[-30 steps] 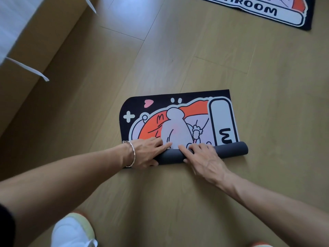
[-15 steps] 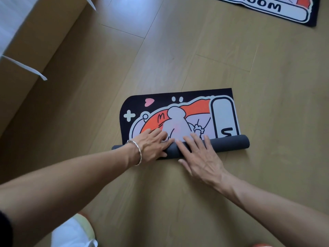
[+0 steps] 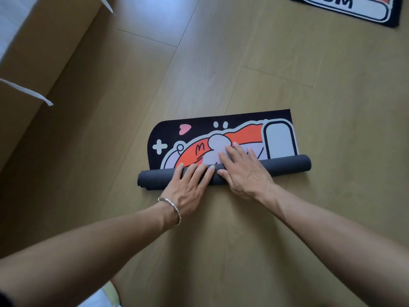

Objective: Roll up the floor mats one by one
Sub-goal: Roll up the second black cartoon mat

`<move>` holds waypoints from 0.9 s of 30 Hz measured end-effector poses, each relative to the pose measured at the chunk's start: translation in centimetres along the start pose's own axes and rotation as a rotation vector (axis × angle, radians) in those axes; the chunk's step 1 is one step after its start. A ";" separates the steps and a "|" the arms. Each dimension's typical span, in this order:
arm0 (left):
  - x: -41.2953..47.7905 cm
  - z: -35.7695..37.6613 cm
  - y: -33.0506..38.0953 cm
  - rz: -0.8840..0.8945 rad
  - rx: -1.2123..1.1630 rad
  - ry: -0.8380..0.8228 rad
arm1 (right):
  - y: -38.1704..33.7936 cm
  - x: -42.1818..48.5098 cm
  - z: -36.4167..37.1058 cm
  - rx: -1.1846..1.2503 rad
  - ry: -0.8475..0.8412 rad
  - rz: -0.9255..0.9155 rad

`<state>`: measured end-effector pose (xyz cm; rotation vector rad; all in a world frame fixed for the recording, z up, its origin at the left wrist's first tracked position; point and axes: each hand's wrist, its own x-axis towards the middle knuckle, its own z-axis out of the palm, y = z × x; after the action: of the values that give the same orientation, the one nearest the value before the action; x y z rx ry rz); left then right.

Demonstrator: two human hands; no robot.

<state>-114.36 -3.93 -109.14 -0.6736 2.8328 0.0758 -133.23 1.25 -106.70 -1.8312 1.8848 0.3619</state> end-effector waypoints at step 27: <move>6.3 -4.0 -2.6 -0.132 -0.024 -0.176 | 0.9 3.6 -2.4 -0.011 0.241 0.069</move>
<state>-119.49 -9.44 -106.70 -0.8155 2.6172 0.1401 -134.48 -3.00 -106.66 -1.8918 2.1146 0.1810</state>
